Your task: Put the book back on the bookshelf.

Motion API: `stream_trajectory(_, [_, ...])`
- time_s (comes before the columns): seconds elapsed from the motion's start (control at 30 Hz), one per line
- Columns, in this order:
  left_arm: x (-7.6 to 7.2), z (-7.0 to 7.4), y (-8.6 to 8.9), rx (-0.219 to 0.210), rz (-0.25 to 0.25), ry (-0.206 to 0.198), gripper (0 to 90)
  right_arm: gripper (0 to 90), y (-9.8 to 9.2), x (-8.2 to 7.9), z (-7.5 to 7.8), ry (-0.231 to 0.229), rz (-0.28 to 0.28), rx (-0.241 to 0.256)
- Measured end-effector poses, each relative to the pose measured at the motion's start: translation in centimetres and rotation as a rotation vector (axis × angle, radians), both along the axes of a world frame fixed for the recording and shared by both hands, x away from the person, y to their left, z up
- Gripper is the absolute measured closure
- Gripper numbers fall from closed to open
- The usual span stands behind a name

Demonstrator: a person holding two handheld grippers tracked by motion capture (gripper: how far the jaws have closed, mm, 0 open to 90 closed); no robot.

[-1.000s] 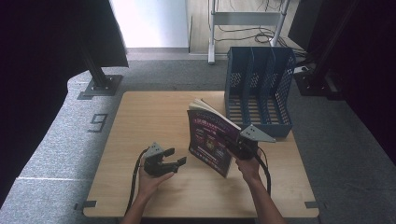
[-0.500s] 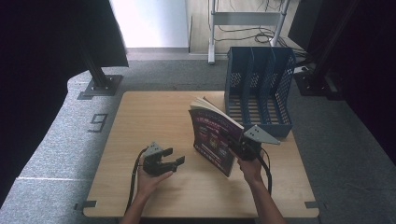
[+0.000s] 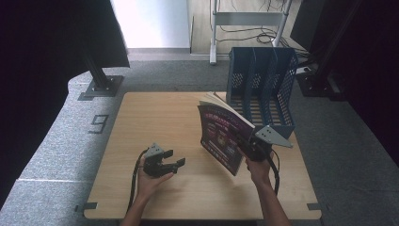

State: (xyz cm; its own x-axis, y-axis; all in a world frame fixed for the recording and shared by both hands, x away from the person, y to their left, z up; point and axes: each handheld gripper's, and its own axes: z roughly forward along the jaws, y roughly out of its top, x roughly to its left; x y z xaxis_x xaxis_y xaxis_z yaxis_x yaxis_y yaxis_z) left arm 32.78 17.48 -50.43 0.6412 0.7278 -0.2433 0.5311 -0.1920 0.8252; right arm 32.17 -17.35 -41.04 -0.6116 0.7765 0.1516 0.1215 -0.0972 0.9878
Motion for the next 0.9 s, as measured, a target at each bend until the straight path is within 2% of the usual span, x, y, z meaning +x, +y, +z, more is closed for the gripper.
stream_trajectory(0.9, [0.2,-0.2,0.4,0.017,0.001,0.024,29.1,81.6,-2.2,-0.7,1.1,-0.045,-0.075,0.04])
